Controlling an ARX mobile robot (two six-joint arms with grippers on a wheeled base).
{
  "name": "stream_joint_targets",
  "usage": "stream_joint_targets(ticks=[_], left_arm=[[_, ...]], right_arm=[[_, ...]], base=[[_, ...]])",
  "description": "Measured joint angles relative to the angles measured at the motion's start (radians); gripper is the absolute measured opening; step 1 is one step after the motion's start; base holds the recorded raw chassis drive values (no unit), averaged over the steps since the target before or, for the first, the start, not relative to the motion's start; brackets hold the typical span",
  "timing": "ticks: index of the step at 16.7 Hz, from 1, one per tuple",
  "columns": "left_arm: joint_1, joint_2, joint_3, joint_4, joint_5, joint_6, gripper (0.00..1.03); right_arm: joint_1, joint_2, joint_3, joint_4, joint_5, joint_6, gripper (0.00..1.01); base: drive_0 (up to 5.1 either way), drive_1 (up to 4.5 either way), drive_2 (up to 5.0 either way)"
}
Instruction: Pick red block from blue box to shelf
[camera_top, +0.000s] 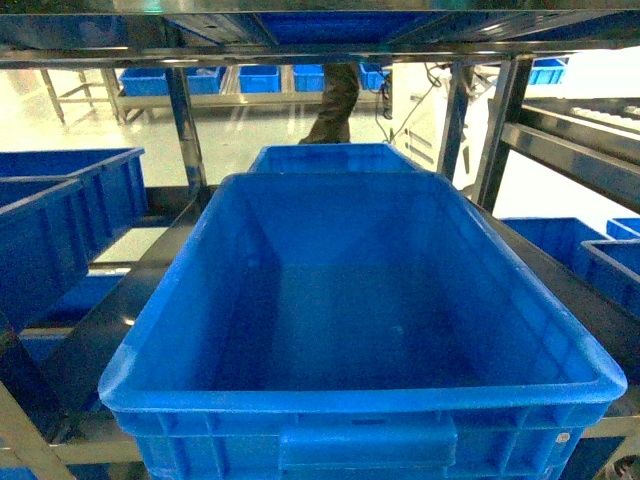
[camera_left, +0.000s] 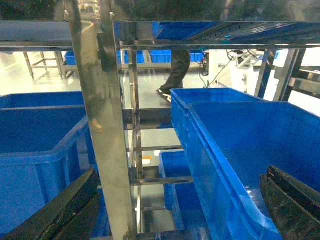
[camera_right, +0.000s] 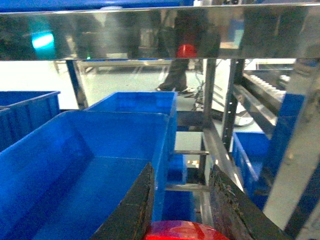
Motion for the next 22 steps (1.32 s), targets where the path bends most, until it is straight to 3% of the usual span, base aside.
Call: stream_joint_targets(ticks=[3, 7, 10, 15, 18, 20, 22], left_arm=[[0.0, 0.0, 0.0, 0.0, 0.0, 0.0, 0.98], [0.0, 0.0, 0.0, 0.0, 0.0, 0.0, 0.98], [0.0, 0.0, 0.0, 0.0, 0.0, 0.0, 0.98], [0.0, 0.0, 0.0, 0.0, 0.0, 0.0, 0.98], [0.0, 0.0, 0.0, 0.0, 0.0, 0.0, 0.98], [0.0, 0.0, 0.0, 0.0, 0.0, 0.0, 0.98], [0.0, 0.0, 0.0, 0.0, 0.0, 0.0, 0.98]], right_arm=[[0.084, 0.151, 0.04, 0.104, -0.035, 0.017, 0.27], [0.12, 0.241, 0.064, 0.147, -0.051, 0.018, 0.27], [0.175, 0.458, 0.145, 0.227, -0.076, 0.013, 0.27], [0.145, 0.804, 0.353, 0.31, -0.143, -0.041, 0.27], [0.118, 0.907, 0.413, 0.339, -0.224, -0.055, 0.27], [0.108, 0.949, 0.472, 0.303, -0.238, -0.093, 0.27], [0.136, 0.962, 0.516, 0.239, -0.224, -0.161, 0.27]], base=[[0.0, 0.0, 0.0], [0.0, 0.0, 0.0], [0.0, 0.0, 0.0], [0.0, 0.0, 0.0], [0.0, 0.0, 0.0], [0.0, 0.0, 0.0], [0.0, 0.0, 0.0]])
